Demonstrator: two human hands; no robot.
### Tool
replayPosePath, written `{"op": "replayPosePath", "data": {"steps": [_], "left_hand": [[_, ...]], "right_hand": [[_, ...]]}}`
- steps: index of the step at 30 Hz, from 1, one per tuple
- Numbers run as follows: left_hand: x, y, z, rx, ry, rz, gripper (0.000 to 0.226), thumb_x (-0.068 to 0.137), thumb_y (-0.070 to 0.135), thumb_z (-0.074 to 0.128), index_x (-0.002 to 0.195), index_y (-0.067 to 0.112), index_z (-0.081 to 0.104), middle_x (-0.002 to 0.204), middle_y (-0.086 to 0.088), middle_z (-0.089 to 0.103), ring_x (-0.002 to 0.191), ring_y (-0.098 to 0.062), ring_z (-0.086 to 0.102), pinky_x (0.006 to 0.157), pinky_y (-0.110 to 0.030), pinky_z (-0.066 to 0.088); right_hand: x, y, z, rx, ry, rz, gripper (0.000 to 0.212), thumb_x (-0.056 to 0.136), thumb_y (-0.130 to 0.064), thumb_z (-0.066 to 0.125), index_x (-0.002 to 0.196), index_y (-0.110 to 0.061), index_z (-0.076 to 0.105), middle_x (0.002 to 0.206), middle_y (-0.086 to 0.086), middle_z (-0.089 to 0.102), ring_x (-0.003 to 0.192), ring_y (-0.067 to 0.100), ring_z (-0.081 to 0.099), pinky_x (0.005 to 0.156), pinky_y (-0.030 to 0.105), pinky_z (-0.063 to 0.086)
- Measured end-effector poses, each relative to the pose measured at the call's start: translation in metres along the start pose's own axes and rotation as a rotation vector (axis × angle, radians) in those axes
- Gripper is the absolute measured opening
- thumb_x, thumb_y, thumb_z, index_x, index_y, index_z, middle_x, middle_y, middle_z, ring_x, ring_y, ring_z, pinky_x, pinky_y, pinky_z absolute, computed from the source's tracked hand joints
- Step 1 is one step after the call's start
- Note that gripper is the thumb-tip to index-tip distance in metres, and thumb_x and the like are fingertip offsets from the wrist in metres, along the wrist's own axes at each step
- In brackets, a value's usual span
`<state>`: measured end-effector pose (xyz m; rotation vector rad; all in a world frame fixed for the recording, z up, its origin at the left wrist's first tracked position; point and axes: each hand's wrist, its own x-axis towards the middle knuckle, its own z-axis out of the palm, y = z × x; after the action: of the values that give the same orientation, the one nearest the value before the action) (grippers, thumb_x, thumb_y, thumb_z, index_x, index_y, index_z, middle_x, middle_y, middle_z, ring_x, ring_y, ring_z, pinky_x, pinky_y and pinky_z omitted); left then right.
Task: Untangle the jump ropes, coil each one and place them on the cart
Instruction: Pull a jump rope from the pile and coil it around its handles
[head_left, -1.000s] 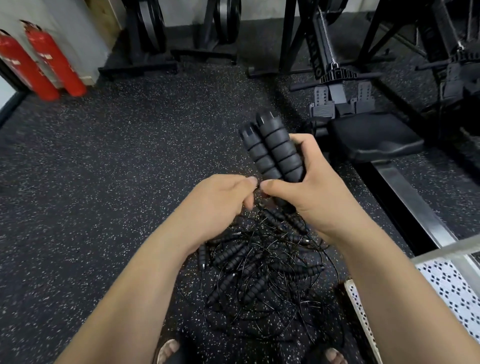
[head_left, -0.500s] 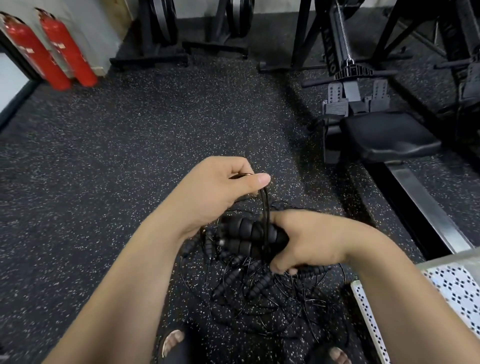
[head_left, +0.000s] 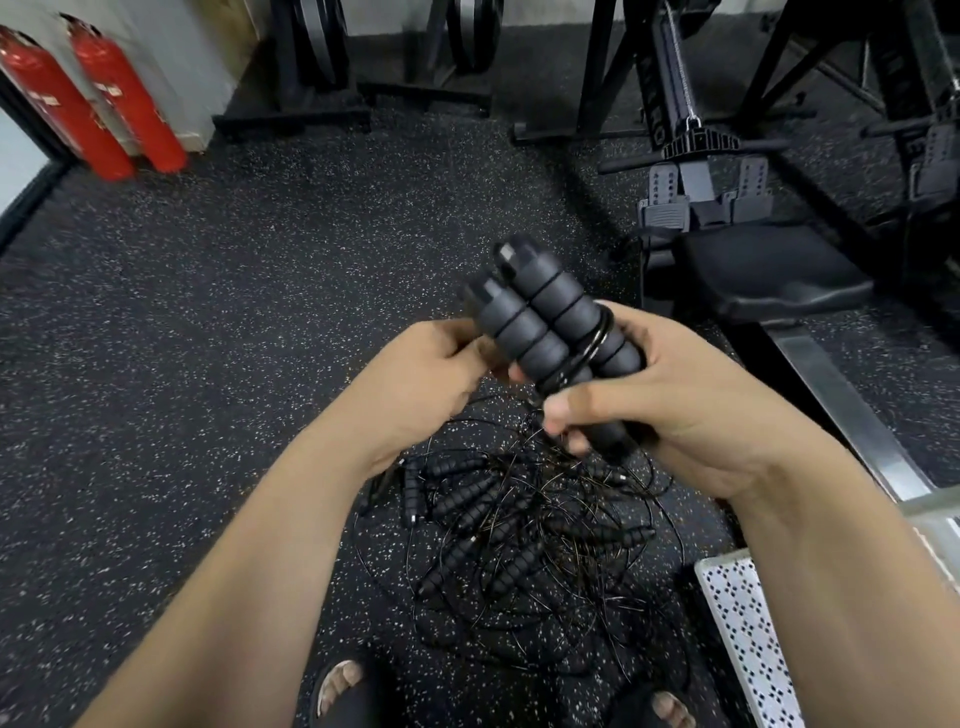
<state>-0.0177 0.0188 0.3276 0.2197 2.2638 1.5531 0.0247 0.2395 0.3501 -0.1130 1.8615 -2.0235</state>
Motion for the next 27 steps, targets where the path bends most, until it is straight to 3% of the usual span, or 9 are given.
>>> {"op": "replayPosePath", "data": {"steps": [2, 5, 6, 8, 10, 13, 18, 23, 27], "left_hand": [[0.002, 0.0, 0.005, 0.049, -0.007, 0.0, 0.037, 0.104, 0.053, 0.06, 0.089, 0.021, 0.071, 0.062, 0.007, 0.038, 0.057, -0.016, 0.032, 0.061, -0.036, 0.025], [0.002, -0.001, 0.008, 0.238, -0.006, 0.002, 0.04, 0.108, 0.053, 0.054, 0.086, 0.022, 0.068, 0.066, -0.001, 0.043, 0.062, -0.016, 0.038, 0.067, -0.036, 0.035], [0.001, 0.0, 0.009, 0.286, -0.019, -0.005, 0.039, 0.108, 0.052, 0.054, 0.086, 0.024, 0.07, 0.063, 0.001, 0.043, 0.059, -0.016, 0.038, 0.065, -0.035, 0.035], [-0.001, 0.004, 0.01, 0.33, -0.031, -0.028, 0.038, 0.108, 0.051, 0.055, 0.085, 0.025, 0.071, 0.055, 0.009, 0.042, 0.051, -0.013, 0.035, 0.06, -0.031, 0.033], [-0.003, 0.006, 0.01, 0.341, -0.037, -0.021, 0.035, 0.107, 0.049, 0.058, 0.085, 0.025, 0.072, 0.05, 0.013, 0.043, 0.046, -0.01, 0.035, 0.056, -0.03, 0.032], [-0.004, 0.006, 0.006, 0.322, -0.01, 0.007, 0.033, 0.104, 0.046, 0.065, 0.082, 0.023, 0.073, 0.049, 0.014, 0.045, 0.046, -0.008, 0.035, 0.056, -0.03, 0.032], [-0.004, 0.003, -0.003, 0.261, 0.074, 0.078, 0.032, 0.089, 0.049, 0.083, 0.081, 0.021, 0.073, 0.063, 0.008, 0.058, 0.06, -0.008, 0.047, 0.065, -0.032, 0.037], [-0.004, 0.001, -0.011, 0.051, 0.027, 0.154, 0.038, 0.073, 0.049, 0.089, 0.082, 0.014, 0.074, 0.066, 0.002, 0.051, 0.064, -0.013, 0.041, 0.067, -0.03, 0.033], [-0.004, 0.005, -0.016, -0.176, -0.013, 0.13, 0.031, 0.079, 0.042, 0.081, 0.083, 0.013, 0.072, 0.066, 0.004, 0.056, 0.053, -0.006, 0.043, 0.052, -0.019, 0.037]], "right_hand": [[0.006, 0.005, -0.002, -0.006, 0.162, -0.026, 0.047, 0.08, 0.014, 0.082, 0.122, 0.002, 0.063, 0.109, 0.03, 0.075, 0.078, 0.029, 0.074, 0.063, 0.036, 0.058], [0.013, 0.014, -0.007, -0.155, 0.378, -0.033, 0.049, 0.072, -0.001, 0.091, 0.109, -0.007, 0.059, 0.088, 0.015, 0.075, 0.076, 0.041, 0.075, 0.065, 0.051, 0.064], [0.014, 0.017, -0.008, -0.242, 0.432, -0.015, 0.051, 0.07, -0.007, 0.091, 0.106, -0.01, 0.057, 0.086, 0.012, 0.075, 0.074, 0.036, 0.076, 0.067, 0.057, 0.065], [0.017, 0.023, -0.01, -0.447, 0.511, 0.04, 0.051, 0.071, -0.014, 0.091, 0.105, -0.015, 0.054, 0.087, 0.006, 0.073, 0.066, 0.018, 0.071, 0.069, 0.049, 0.065], [0.018, 0.026, -0.01, -0.629, 0.529, 0.107, 0.048, 0.073, -0.018, 0.089, 0.102, -0.022, 0.051, 0.088, 0.001, 0.071, 0.068, 0.016, 0.069, 0.065, 0.04, 0.058], [0.021, 0.032, -0.01, -0.692, 0.389, 0.236, 0.048, 0.068, -0.011, 0.086, 0.098, -0.024, 0.05, 0.085, 0.007, 0.073, 0.063, 0.029, 0.072, 0.059, 0.045, 0.059], [0.015, 0.029, -0.002, -0.659, -0.059, 0.358, 0.05, 0.074, 0.009, 0.084, 0.107, -0.014, 0.055, 0.082, 0.01, 0.076, 0.057, 0.019, 0.068, 0.053, 0.03, 0.055], [0.001, 0.011, -0.001, -0.398, -0.382, 0.348, 0.057, 0.083, 0.015, 0.082, 0.129, 0.0, 0.053, 0.102, 0.019, 0.079, 0.076, 0.021, 0.073, 0.067, 0.032, 0.06], [-0.007, 0.003, -0.005, -0.129, -0.499, 0.234, 0.056, 0.086, 0.023, 0.074, 0.134, 0.007, 0.05, 0.116, 0.017, 0.078, 0.082, 0.021, 0.076, 0.068, 0.03, 0.061]]}}
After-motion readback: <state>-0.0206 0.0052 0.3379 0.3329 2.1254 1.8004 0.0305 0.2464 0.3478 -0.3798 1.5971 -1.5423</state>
